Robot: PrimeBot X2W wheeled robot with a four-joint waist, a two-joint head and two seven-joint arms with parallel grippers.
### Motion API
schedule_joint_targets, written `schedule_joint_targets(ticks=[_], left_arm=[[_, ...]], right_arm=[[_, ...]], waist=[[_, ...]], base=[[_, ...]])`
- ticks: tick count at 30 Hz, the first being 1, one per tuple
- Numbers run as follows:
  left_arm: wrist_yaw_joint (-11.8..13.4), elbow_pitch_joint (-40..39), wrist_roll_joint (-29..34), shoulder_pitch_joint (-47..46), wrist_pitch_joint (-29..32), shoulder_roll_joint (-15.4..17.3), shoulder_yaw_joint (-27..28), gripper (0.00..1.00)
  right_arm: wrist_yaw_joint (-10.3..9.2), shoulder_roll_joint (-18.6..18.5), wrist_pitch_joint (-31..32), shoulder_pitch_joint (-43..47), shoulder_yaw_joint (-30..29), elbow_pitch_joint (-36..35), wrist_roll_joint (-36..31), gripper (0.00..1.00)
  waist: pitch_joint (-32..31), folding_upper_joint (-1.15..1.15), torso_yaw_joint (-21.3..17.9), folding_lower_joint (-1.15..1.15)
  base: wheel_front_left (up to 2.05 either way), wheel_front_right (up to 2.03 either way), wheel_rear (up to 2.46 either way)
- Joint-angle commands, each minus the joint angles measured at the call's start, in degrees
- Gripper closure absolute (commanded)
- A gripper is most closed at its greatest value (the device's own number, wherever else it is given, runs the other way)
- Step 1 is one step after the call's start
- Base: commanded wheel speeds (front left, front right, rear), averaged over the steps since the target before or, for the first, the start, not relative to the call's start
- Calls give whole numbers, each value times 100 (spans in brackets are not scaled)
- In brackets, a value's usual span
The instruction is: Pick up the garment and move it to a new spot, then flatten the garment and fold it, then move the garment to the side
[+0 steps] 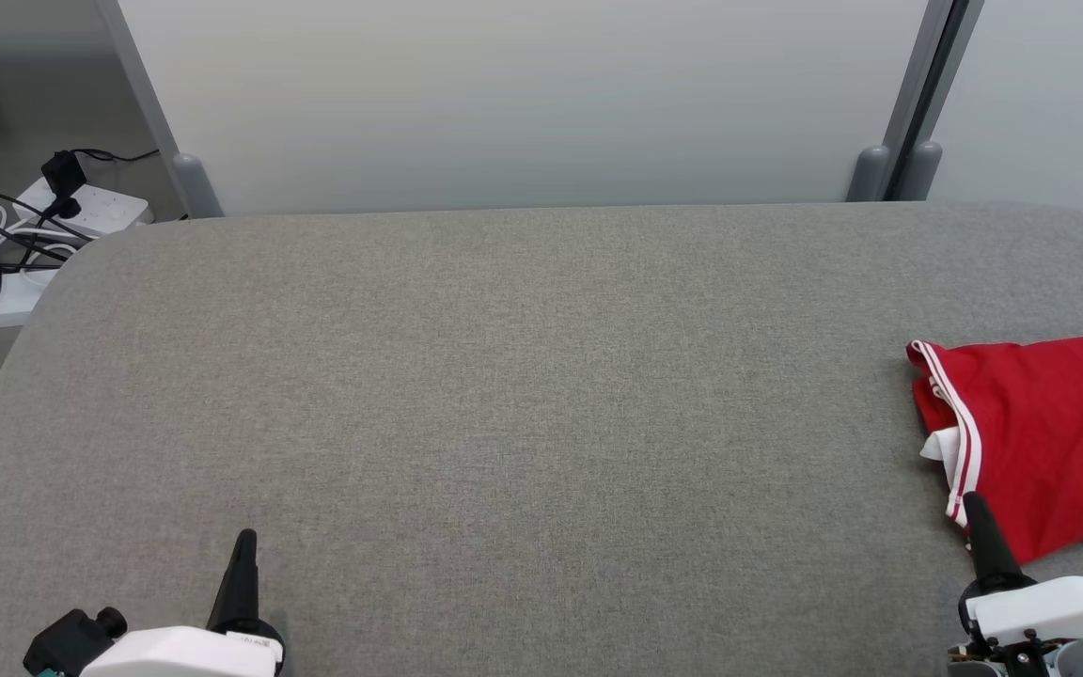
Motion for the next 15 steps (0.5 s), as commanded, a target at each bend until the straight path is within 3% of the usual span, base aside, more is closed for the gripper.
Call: schedule_joint_targets(ticks=[1, 15], left_arm=[[-72, -198, -145, -325, 23, 105, 140, 100], [-168, -309, -1062, -403, 260, 116, 224, 100]], right_arm=[[16, -42, 57, -137, 31, -223, 161, 100], [19, -10, 288, -122, -49, -416, 1080, 100]], waist=[[3, 0, 0, -1], [40, 0, 1, -1]], base=[[0, 0, 0], [0, 0, 0]])
